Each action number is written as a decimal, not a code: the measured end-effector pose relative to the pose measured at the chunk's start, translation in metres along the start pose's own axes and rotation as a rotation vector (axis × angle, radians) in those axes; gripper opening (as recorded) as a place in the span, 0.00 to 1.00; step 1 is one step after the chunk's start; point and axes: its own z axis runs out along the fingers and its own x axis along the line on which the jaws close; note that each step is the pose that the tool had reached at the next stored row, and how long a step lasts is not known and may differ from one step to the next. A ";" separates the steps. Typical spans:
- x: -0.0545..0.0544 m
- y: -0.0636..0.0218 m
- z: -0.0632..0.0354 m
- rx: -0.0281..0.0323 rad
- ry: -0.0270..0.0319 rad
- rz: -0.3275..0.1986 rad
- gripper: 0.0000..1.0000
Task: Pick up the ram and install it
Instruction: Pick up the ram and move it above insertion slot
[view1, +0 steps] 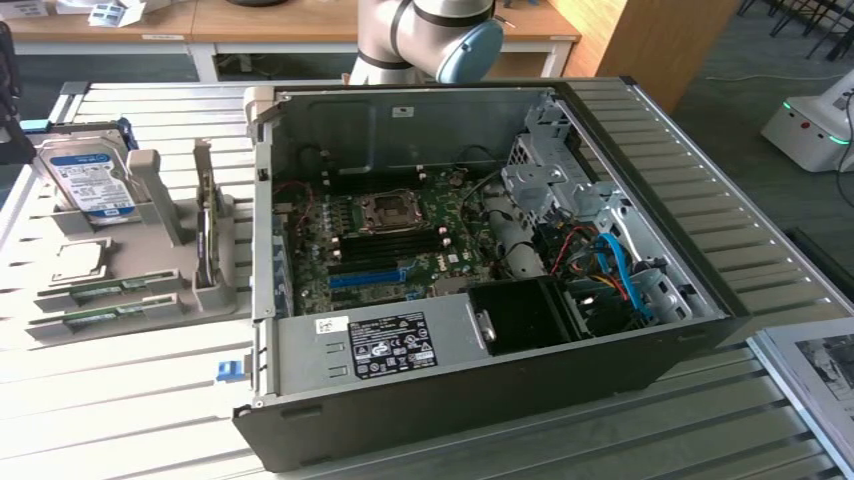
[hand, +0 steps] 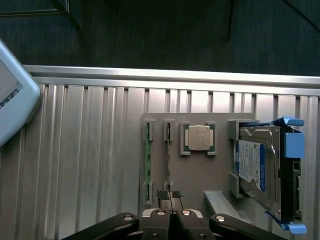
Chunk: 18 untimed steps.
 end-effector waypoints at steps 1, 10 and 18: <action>0.000 0.0000 0.0000 0.0005 0.0003 -0.008 0.10; 0.000 0.0000 0.0000 0.0041 0.0024 -0.065 0.10; 0.000 -0.0001 0.0023 0.0077 0.0026 -0.065 0.10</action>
